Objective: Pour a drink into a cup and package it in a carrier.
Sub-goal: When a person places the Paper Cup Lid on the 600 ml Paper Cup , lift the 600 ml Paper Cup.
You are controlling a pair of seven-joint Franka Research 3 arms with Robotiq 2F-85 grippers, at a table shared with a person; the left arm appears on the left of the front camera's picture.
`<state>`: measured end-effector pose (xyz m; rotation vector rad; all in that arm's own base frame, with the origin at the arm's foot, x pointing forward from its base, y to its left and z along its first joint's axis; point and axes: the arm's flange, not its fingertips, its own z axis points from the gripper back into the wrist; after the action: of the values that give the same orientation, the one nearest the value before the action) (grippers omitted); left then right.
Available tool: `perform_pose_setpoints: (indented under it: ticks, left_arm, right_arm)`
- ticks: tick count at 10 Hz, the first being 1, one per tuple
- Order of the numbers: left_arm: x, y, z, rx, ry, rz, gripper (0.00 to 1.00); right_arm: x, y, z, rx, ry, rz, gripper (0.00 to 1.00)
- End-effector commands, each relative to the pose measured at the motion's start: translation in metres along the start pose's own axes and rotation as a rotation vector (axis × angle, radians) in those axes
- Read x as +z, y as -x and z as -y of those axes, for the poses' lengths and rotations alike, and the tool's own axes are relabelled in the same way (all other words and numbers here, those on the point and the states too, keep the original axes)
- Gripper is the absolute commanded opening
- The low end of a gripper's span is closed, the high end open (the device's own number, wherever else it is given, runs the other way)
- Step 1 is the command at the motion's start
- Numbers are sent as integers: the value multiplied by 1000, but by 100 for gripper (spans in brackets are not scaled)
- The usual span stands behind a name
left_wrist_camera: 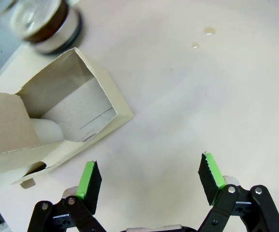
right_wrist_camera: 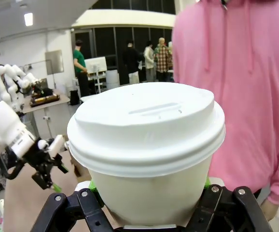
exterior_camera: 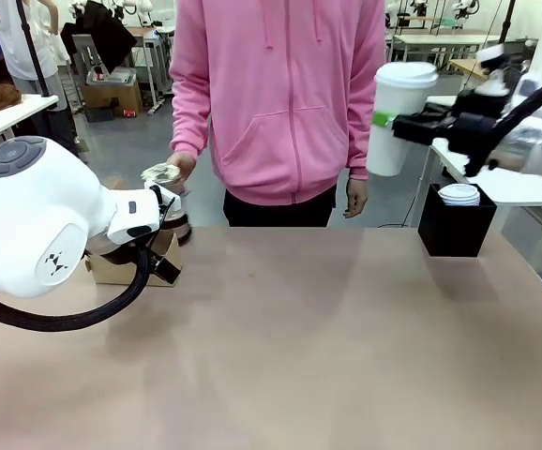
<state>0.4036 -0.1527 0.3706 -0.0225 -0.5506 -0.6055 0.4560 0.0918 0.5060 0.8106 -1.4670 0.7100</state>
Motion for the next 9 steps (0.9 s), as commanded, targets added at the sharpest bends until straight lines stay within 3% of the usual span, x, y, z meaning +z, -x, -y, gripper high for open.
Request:
perform_pose_setpoints:
  ticks: [1, 4, 9]
  left_arm:
    - [0, 1, -1, 2, 2, 0, 100]
    - [0, 1, -1, 2, 2, 0, 100]
    - [0, 1, -1, 2, 2, 0, 100]
  right_arm:
    - [19, -6, -30, -1, -27, 1, 80]
    - [20, -9, -45, 6, -31, -3, 80]
    - [21, -9, -40, 42, -15, 1, 80]
